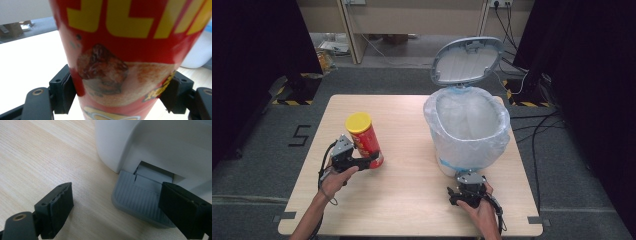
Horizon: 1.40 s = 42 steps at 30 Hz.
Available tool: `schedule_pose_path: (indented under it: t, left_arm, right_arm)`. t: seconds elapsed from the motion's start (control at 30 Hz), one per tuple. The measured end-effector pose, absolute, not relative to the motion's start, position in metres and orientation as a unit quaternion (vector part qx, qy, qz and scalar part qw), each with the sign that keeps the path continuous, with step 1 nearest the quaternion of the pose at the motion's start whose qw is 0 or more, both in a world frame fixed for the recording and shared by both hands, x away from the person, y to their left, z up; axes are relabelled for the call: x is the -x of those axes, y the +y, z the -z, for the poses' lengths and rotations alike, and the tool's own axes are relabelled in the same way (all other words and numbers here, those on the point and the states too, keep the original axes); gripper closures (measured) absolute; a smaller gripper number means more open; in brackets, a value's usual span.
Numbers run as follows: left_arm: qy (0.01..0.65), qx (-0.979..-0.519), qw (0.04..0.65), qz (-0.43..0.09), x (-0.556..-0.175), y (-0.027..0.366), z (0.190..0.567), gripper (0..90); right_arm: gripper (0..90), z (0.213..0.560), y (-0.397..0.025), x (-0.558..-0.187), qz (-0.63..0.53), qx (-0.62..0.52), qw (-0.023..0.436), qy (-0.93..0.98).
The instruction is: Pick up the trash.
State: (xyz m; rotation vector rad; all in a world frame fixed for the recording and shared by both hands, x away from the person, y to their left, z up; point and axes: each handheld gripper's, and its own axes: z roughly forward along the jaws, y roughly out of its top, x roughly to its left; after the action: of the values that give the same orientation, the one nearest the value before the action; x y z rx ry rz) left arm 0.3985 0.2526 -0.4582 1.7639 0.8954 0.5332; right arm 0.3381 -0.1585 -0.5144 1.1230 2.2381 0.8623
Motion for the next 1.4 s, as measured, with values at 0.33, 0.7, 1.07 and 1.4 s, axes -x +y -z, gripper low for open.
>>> schedule_pose_path:
  t: [0.33,0.7,1.07,1.4]
  left_arm:
    - [0.355,-0.742,0.528,-0.211,-0.398,0.242,0.44,24.6]
    - [0.325,-0.747,0.539,-0.213,-0.408,0.223,0.402,24.6]
    - [0.306,-0.749,0.551,-0.203,-0.416,0.21,0.369,24.6]
    - [0.29,-0.753,0.555,-0.203,-0.422,0.193,0.344,24.6]
  right_arm:
    - [12.7,0.514,-0.159,-0.338,-0.317,-0.41,0.244,0.82]
    - [12.7,0.514,-0.159,-0.338,-0.316,-0.409,0.243,0.821]
    - [12.7,0.515,-0.159,-0.338,-0.318,-0.408,0.244,0.82]
    - [12.7,0.515,-0.16,-0.337,-0.322,-0.406,0.244,0.82]
